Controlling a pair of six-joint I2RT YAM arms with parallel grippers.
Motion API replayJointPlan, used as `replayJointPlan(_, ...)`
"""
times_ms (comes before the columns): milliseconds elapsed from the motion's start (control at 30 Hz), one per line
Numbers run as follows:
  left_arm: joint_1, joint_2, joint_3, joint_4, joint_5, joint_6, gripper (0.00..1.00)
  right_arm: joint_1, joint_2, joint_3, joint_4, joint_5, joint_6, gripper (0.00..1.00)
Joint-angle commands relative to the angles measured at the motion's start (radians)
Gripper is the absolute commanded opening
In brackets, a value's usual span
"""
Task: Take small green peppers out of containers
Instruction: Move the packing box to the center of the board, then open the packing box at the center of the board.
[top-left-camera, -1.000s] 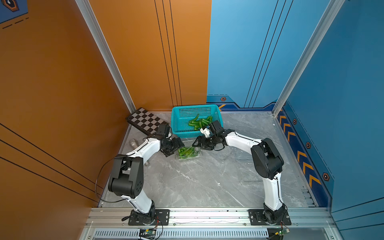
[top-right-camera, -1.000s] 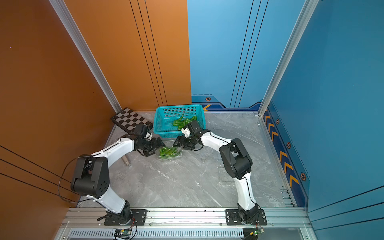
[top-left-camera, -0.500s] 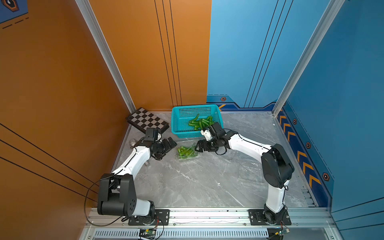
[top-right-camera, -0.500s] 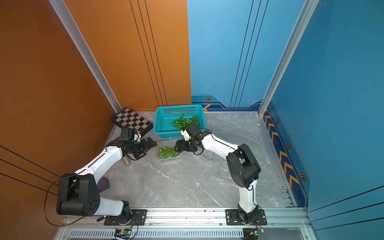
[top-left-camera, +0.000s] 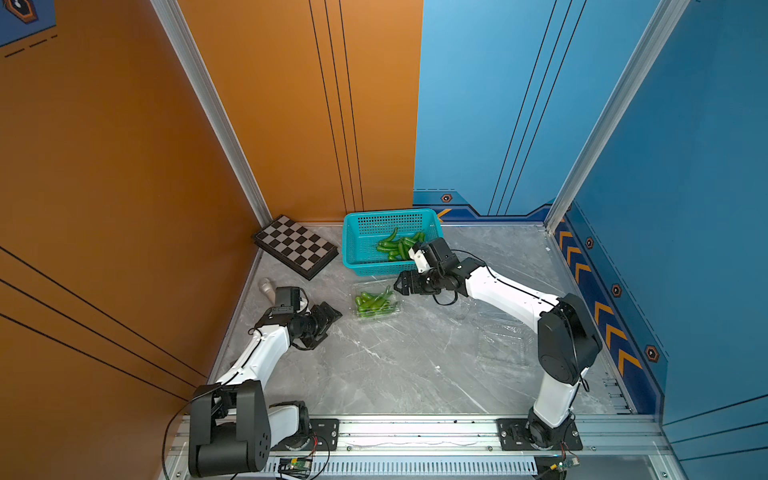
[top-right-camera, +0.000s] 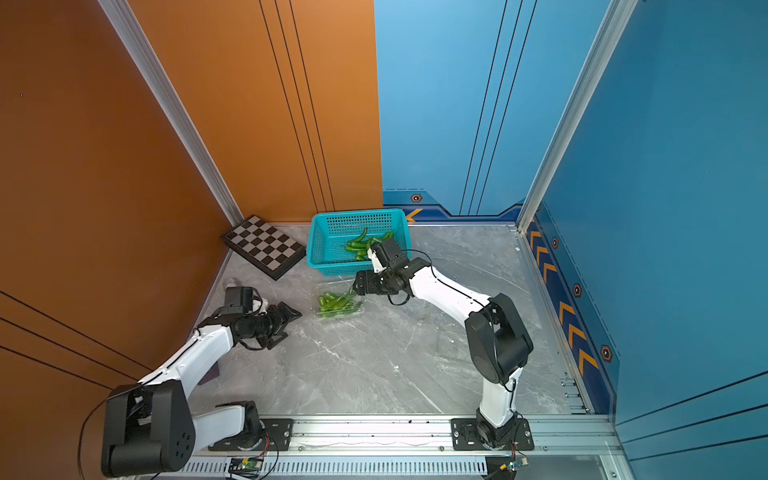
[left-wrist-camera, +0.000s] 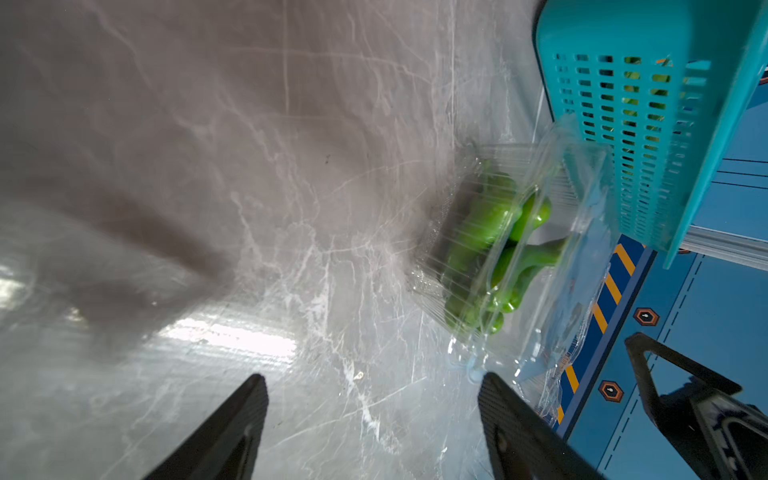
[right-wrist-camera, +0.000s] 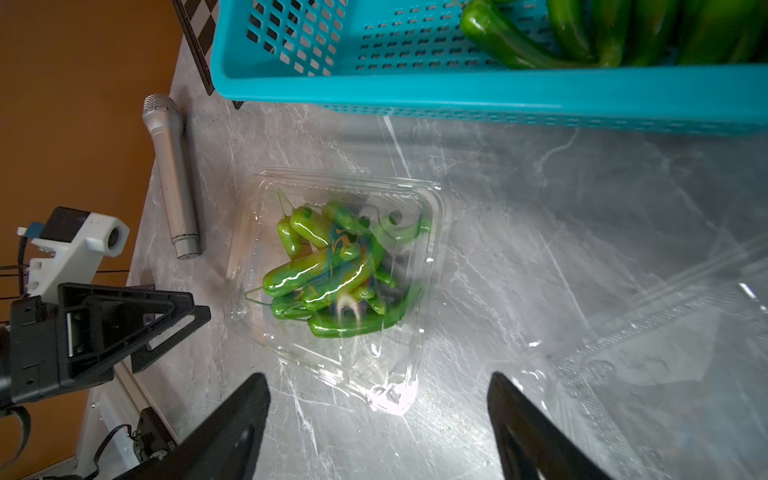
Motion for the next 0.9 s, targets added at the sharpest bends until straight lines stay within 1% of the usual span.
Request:
replayJointPlan(0,0.001,0.035,-0.011,0.076,0.075,0.011,0.81,-0.013,0.024,0.012,0.077,-0.078,0.088,0.84)
replayJointPlan(100,0.0,0.084,-0.035,0.168,0.115,0.002,0.81,-0.024,0.032,0.002,0.118,-0.114,0.137,0.84)
replayJointPlan(233,-0.011,0.108,-0.045,0.211,0.109,0.012,0.81,-0.033,0.046,-0.009,0.17,-0.158,0.177,0.84)
replayJointPlan(633,-0.042,0.182,-0.049,0.292,0.115,-0.008,0.8,-0.041,0.106,-0.005,0.223,-0.17,0.211,0.84)
replayJointPlan(767,-0.039,0.176,-0.062,0.291,0.121,-0.006,0.8,-0.042,0.103,-0.009,0.226,-0.168,0.211,0.84)
replayJointPlan(867,-0.032,0.139,-0.072,0.29,0.12,-0.012,0.79,-0.044,0.098,-0.016,0.226,-0.168,0.205,0.84)
